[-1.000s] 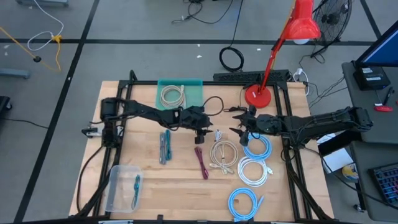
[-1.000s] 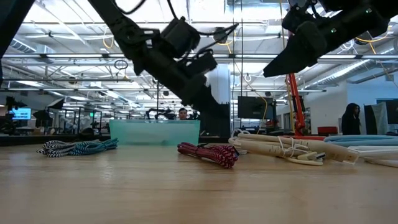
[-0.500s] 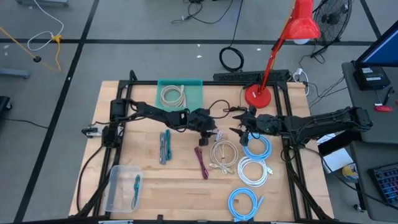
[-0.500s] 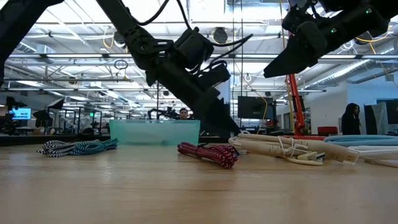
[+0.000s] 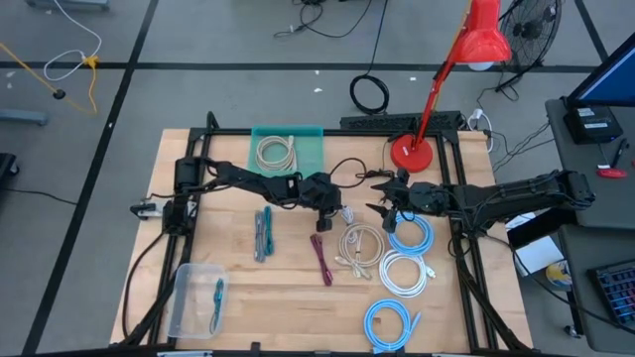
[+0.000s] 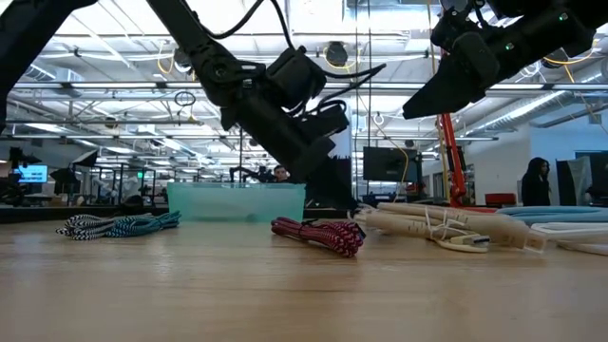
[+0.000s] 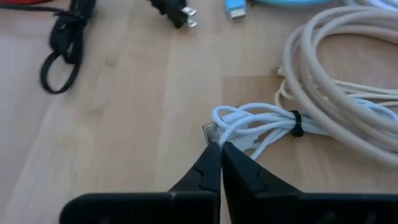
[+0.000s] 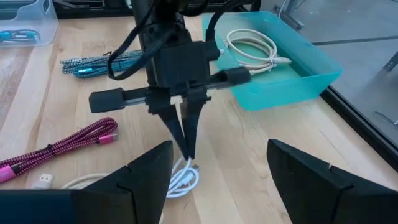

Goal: Pick & Place USB Port
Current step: Put the white charger cable into the transparent bin

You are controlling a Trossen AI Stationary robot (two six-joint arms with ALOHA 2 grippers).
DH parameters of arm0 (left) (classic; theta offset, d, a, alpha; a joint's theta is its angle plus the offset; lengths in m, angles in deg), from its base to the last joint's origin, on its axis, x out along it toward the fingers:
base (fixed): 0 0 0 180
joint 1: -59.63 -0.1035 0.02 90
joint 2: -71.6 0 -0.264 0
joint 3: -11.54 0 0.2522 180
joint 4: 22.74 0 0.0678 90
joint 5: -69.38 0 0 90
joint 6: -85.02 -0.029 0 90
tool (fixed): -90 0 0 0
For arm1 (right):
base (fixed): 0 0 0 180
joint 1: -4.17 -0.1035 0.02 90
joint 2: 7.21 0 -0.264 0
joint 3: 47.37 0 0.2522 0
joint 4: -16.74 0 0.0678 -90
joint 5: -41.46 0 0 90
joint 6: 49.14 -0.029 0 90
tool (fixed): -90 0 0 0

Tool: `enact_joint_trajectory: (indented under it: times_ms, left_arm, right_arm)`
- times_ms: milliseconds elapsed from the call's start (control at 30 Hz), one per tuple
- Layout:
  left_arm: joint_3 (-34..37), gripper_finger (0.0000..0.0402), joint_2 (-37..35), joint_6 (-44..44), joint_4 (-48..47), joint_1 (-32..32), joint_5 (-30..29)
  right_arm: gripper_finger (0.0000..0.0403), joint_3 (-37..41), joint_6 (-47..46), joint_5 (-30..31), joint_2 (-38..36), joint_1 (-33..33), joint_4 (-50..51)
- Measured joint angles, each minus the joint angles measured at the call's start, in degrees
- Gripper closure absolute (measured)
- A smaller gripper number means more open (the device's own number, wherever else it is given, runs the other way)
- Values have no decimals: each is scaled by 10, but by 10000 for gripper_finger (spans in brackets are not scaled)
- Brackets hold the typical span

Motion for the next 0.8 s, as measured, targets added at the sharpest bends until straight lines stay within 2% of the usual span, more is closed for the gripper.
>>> enact_joint_trajectory:
  times_ms: [300, 500, 633, 700, 800]
  left_arm:
    - [0, 400, -98, 0, -80, 6, -86]
    - [-1, 401, -196, -27, -125, 43, -157]
    - [-1, 401, -232, -34, -154, 75, -189]
    - [-1, 401, -241, -38, -160, 93, -208]
    - [-1, 401, -242, -57, -160, 116, -247]
  right_arm:
    - [151, 0, -19, 0, 0, 0, 1]
    - [151, 0, -51, 0, 1, 8, -13]
    - [151, 1, -74, -3, 13, 14, -59]
    - [151, 1, -82, -23, 32, 16, -108]
    - [151, 1, -101, -90, 73, 22, -189]
